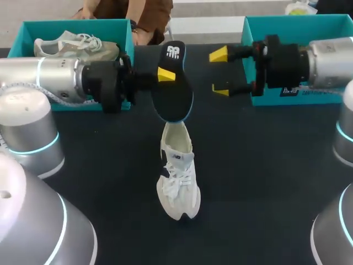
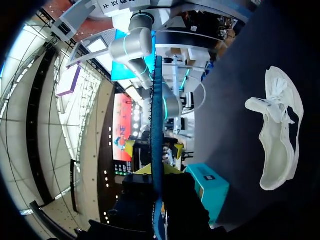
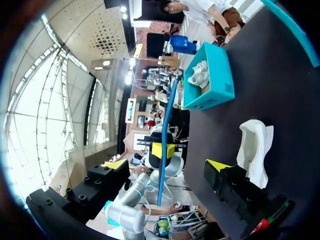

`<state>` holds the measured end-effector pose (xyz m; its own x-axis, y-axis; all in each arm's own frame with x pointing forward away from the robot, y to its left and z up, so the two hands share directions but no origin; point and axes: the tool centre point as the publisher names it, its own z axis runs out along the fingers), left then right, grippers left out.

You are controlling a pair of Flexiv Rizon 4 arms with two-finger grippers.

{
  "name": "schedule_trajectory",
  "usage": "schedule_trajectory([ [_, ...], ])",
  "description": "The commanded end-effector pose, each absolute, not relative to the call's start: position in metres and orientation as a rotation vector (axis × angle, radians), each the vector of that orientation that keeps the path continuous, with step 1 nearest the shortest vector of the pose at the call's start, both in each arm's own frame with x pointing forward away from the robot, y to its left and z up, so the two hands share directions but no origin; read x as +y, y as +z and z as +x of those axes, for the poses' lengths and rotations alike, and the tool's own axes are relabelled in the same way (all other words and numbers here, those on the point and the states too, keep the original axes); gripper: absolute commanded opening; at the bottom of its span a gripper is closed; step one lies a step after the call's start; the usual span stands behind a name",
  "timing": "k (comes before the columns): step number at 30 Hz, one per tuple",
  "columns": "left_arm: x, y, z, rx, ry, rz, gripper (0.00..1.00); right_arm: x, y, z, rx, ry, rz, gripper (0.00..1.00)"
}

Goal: Take the shoe out of the shoebox, open the shoe tongue, remove and reinsert the insole, then place the shoe into the shoebox

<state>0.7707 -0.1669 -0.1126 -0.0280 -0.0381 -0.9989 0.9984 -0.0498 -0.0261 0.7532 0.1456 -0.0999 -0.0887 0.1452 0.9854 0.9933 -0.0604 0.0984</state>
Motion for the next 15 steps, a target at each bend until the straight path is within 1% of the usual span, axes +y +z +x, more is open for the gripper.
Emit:
schedule_trajectory([
  [1,-0.156,-0.112,0.765,1.189,-1.282,1.201,0.0,0.107,-0.094,0.739,-1.368,-1.254,-1.317,1.0],
  [9,-0.15,-0.111,0.762,1.188,-1.267,1.216,0.0,0.09,-0.091,0.742,-1.356,-1.262,-1.311,1.0],
  [15,-0.15,-0.108,0.76,1.159,-1.24,1.193,0.0,0.09,-0.091,0.742,-1.356,-1.262,-1.311,1.0],
])
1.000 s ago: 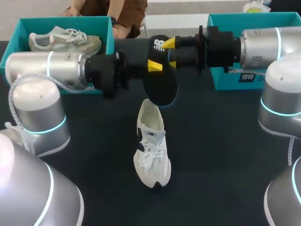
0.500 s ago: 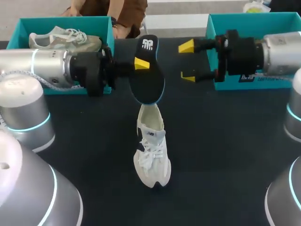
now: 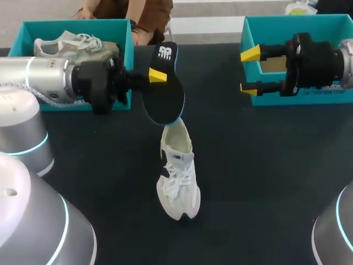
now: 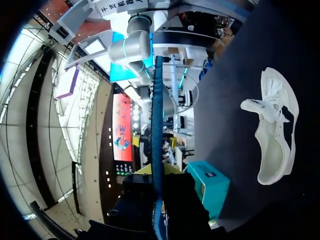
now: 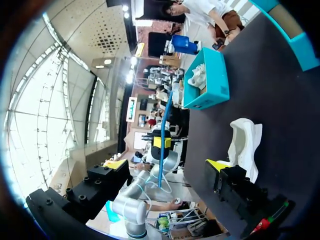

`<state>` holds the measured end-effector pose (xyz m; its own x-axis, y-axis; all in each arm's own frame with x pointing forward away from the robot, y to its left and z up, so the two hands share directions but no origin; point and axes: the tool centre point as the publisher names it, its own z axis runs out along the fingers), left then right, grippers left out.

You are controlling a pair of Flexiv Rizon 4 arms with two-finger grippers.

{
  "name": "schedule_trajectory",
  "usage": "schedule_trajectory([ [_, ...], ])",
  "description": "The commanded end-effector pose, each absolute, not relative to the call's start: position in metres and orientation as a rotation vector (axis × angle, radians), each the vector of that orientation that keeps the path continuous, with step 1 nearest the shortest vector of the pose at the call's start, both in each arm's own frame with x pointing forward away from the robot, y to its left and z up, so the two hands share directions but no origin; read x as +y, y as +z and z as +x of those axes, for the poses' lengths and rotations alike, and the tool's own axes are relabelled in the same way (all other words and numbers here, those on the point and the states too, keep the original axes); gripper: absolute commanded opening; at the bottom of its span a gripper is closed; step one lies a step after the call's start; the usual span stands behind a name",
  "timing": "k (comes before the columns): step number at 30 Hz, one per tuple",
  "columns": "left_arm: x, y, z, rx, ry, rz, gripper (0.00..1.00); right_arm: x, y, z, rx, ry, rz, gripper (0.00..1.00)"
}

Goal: Take the shoe out of the shoebox, open the shoe tongue, remove and reinsert the insole, then place the shoe into the shoebox

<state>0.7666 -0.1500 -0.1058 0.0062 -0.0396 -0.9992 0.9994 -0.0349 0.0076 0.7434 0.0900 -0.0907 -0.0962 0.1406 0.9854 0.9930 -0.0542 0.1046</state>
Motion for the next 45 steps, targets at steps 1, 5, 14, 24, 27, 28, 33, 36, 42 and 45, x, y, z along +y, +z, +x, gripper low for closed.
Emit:
schedule_trajectory([
  [1,-0.15,-0.108,0.76,1.159,-1.24,1.193,0.0,0.09,-0.091,0.742,-1.356,-1.262,-1.311,1.0],
  [5,-0.15,-0.108,0.76,1.159,-1.24,1.193,0.0,0.09,-0.091,0.742,-1.356,-1.262,-1.311,1.0],
  [14,-0.15,-0.101,0.751,1.539,-1.381,1.157,0.0,0.09,-0.091,0.742,-1.356,-1.262,-1.311,1.0],
  [24,-0.145,-0.09,0.727,2.096,-1.856,0.658,0.0,0.09,-0.091,0.742,-1.356,-1.262,-1.311,1.0],
  [27,-0.145,-0.098,0.724,2.243,-2.056,0.322,0.0,0.09,-0.091,0.742,-1.356,-1.262,-1.311,1.0],
  [28,-0.144,-0.099,0.724,2.261,-2.103,0.223,0.0,0.09,-0.091,0.742,-1.356,-1.262,-1.311,1.0],
  [33,-0.147,-0.103,0.729,2.296,-2.336,-0.27,0.0,0.09,-0.091,0.742,-1.356,-1.262,-1.311,1.0],
  [36,-0.151,-0.103,0.728,2.305,-2.42,-0.573,0.0,0.09,-0.091,0.742,-1.356,-1.262,-1.311,1.0],
  [42,-0.151,-0.1,0.734,2.321,-2.471,-1.426,0.0,0.09,-0.091,0.742,-1.356,-1.262,-1.311,1.0],
  [45,-0.151,-0.105,0.74,2.298,-2.473,-1.794,0.0,0.09,-0.091,0.742,-1.356,-1.262,-1.311,1.0],
])
